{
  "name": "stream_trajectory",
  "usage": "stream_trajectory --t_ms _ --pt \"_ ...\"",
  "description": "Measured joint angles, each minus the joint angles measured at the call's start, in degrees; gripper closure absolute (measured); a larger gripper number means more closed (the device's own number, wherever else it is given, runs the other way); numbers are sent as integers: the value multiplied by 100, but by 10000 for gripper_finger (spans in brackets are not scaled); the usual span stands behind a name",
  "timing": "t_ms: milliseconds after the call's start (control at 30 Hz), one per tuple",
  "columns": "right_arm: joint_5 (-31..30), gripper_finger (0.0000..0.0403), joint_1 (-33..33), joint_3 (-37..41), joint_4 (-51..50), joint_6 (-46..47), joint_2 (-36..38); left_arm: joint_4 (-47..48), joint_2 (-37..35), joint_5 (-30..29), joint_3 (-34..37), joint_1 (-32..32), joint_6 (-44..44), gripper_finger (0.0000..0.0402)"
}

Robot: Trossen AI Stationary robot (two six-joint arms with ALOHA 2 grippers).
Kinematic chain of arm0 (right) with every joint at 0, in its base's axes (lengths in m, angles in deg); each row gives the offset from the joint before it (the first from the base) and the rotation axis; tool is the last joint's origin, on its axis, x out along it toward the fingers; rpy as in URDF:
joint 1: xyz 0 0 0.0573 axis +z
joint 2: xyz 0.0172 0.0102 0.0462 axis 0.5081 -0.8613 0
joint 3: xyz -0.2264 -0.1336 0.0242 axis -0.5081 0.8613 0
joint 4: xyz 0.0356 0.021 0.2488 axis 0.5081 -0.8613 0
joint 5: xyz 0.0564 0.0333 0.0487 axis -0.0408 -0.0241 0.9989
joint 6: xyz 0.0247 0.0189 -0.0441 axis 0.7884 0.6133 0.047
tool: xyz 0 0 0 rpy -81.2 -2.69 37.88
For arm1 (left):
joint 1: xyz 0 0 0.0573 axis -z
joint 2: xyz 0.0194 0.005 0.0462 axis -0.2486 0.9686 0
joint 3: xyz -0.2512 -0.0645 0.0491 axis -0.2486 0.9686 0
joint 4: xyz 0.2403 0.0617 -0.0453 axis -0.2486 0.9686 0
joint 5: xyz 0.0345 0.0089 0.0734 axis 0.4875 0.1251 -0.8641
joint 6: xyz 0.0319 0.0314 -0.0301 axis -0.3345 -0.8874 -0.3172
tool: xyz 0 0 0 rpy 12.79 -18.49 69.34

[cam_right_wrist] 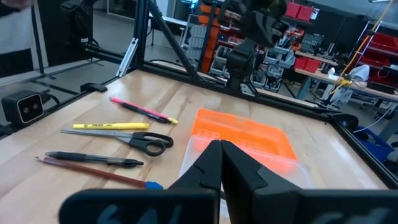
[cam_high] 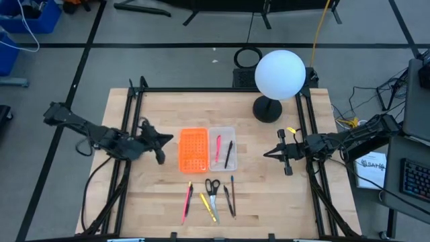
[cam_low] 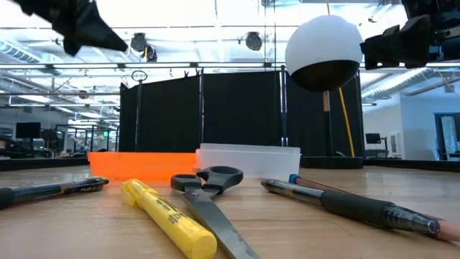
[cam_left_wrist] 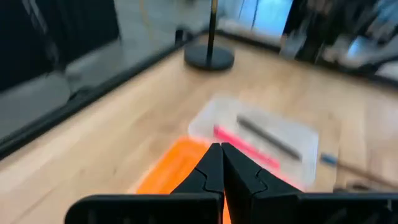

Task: Pick & place school supplies into a supply box
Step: Put the pink pencil into the supply box

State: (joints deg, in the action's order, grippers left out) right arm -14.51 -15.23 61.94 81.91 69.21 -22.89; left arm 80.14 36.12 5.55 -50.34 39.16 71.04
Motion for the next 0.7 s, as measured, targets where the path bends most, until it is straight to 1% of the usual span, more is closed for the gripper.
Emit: stream_trajectory --t_ms 133,200,267,367,500,567,700 --pt "0 403 2 0 9 1 3 1915 1341 216 -1441 160 1412 399" --pt "0 403 4 0 14 30 3 2588 1941 455 -2000 197 1927 399" --pt "1 403 4 0 33 39 3 2982 2518 658 -2418 237 2220 398" --pt "0 403 4 0 35 100 3 3075 3240 1001 -2854 291 2259 398" --pt "2 403 4 0 63 273 3 3055 4027 1551 -3263 311 2324 399" --pt "2 403 4 0 85 348 3 3049 4349 1769 -3401 309 2425 397" --pt "2 403 4 0 81 461 3 2981 4762 2258 -3476 334 2775 394"
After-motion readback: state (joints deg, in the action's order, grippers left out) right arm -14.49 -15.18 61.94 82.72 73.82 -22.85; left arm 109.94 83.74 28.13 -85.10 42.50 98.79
